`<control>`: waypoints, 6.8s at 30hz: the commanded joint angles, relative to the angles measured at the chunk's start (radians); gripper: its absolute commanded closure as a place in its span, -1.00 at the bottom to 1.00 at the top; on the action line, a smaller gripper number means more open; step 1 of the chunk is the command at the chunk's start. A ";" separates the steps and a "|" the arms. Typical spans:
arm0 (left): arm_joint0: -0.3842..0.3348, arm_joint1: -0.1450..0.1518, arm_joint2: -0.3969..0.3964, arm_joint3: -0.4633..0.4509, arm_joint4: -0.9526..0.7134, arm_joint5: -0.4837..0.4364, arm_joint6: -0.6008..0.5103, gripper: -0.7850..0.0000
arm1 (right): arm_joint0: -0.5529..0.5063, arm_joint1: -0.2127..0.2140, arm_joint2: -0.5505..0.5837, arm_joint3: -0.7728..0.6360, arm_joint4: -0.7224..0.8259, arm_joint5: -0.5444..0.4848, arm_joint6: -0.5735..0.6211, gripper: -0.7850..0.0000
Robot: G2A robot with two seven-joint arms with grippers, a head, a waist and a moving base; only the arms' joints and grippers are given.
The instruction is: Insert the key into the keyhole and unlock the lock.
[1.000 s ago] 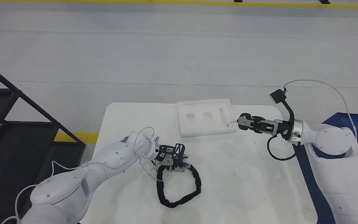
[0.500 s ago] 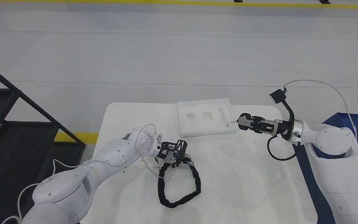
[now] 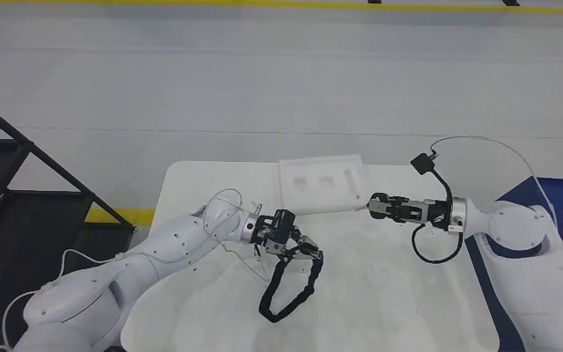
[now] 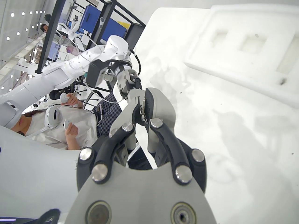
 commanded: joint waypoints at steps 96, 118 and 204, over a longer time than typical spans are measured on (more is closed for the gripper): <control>0.069 -0.307 -0.118 0.248 -0.025 0.421 0.146 1.00 | -0.449 0.060 0.179 -0.704 -0.435 0.447 -0.297 1.00; 0.073 -0.311 -0.172 0.250 0.051 0.351 0.145 1.00 | -0.430 0.062 0.143 -0.695 -0.475 0.464 -0.287 1.00; 0.096 -0.281 -0.341 0.193 -0.026 -0.104 -0.104 1.00 | -0.291 0.092 0.078 -0.638 -0.726 -0.081 -0.182 -1.00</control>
